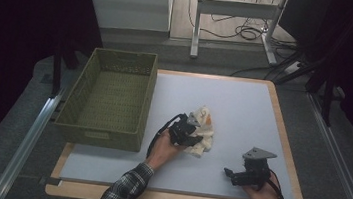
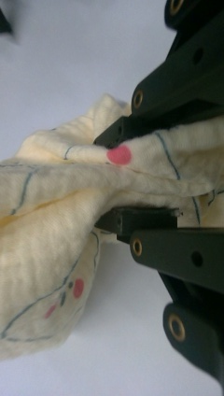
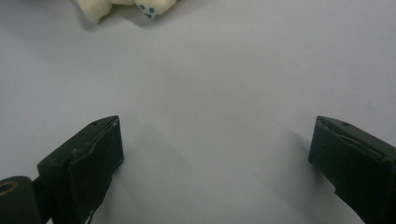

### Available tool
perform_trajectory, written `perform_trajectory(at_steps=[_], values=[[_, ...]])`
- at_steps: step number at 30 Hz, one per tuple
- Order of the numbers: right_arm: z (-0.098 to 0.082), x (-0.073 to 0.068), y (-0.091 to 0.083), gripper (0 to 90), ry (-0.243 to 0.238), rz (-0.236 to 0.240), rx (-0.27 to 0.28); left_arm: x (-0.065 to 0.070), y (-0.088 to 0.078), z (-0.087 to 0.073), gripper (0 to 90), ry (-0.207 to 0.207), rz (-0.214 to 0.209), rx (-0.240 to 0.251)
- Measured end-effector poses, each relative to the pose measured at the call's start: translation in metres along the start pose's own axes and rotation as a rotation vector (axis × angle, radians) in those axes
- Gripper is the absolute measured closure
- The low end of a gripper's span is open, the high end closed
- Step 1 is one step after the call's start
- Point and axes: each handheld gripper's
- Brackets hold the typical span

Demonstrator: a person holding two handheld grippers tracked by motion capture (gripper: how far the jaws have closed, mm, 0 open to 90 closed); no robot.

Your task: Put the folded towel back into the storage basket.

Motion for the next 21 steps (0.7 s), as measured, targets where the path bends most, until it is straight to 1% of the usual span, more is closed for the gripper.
perform_trajectory(at_steps=[1, 3, 5, 7, 9, 13, 16, 18, 21], values=[[0.0, 0.0, 0.0, 3.1, 0.0, 0.0, 0.0, -0.001, 0.002, -0.001, 61.2, -0.004, -0.003, 0.006], [0.0, 0.0, 0.0, 3.1, 0.001, 0.0, 0.0, -0.001, 0.001, -0.002, 54.1, -0.028, -0.017, 0.021], [0.0, 0.0, 0.0, 3.1, 0.001, 0.0, -0.001, -0.002, -0.001, -0.001, 45.9, -0.037, -0.026, 0.028], [0.0, 0.0, 0.0, 3.1, 0.0, 0.0, 0.0, 0.0, -0.004, 0.0, 35.6, -0.043, -0.038, 0.039], [0.0, 0.0, 0.0, 3.1, -0.001, 0.0, 0.0, 0.001, -0.008, 0.0, 28.4, -0.025, -0.033, 0.044], [0.0, 0.0, 0.0, 3.1, 0.0, 0.0, -0.001, 0.002, -0.019, -0.003, 22.6, -0.037, -0.049, 0.063], [0.0, 0.0, 0.0, 2.9, 0.0, 0.0, -0.002, 0.004, -0.029, -0.007, 21.0, -0.047, -0.057, 0.085], [0.0, 0.0, 0.0, 2.8, -0.002, -0.001, -0.003, 0.005, -0.037, -0.011, 20.4, -0.041, -0.049, 0.095], [0.0, 0.0, 0.0, 2.8, -0.003, -0.001, -0.003, 0.007, -0.046, -0.016, 19.6, -0.048, -0.049, 0.111]])
Point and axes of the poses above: each handheld gripper's, and its own axes: y roughly forward along the jaws, z roughly out of its top, x roughly to its right
